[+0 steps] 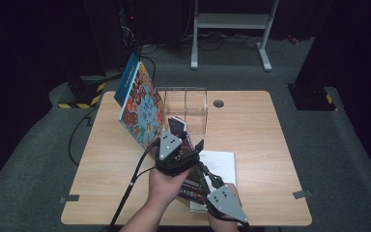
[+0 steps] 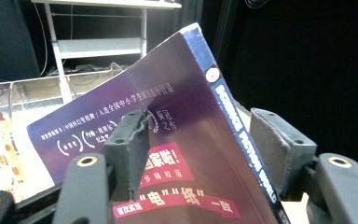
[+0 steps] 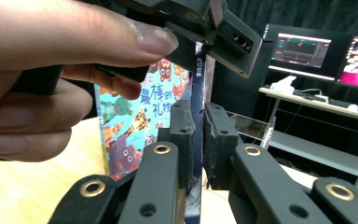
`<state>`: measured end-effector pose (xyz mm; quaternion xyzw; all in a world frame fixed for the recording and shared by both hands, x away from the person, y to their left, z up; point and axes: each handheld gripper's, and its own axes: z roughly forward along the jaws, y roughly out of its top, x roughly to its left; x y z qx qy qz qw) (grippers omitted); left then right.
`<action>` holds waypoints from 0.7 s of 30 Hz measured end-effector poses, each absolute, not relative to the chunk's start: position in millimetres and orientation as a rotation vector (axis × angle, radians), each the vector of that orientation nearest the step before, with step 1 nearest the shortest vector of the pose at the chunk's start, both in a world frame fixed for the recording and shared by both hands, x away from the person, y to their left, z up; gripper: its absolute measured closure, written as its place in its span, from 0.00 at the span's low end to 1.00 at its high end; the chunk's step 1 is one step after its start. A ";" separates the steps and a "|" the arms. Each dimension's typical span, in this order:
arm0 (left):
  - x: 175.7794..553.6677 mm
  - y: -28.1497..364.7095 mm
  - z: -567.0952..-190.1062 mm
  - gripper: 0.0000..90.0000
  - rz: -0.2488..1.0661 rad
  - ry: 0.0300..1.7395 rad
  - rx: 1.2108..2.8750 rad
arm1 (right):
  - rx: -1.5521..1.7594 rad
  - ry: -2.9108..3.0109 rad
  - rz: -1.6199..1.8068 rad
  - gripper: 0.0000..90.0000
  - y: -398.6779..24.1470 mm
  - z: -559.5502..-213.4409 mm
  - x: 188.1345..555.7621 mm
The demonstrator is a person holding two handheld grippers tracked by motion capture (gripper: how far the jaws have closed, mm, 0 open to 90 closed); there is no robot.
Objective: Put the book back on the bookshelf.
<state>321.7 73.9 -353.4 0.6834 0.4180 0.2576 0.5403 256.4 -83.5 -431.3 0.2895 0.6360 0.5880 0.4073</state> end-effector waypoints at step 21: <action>317.6 67.7 -353.1 0.82 0.633 0.997 1.642 | 0.689 1.639 1.512 0.85 -75.3 -435.1 253.6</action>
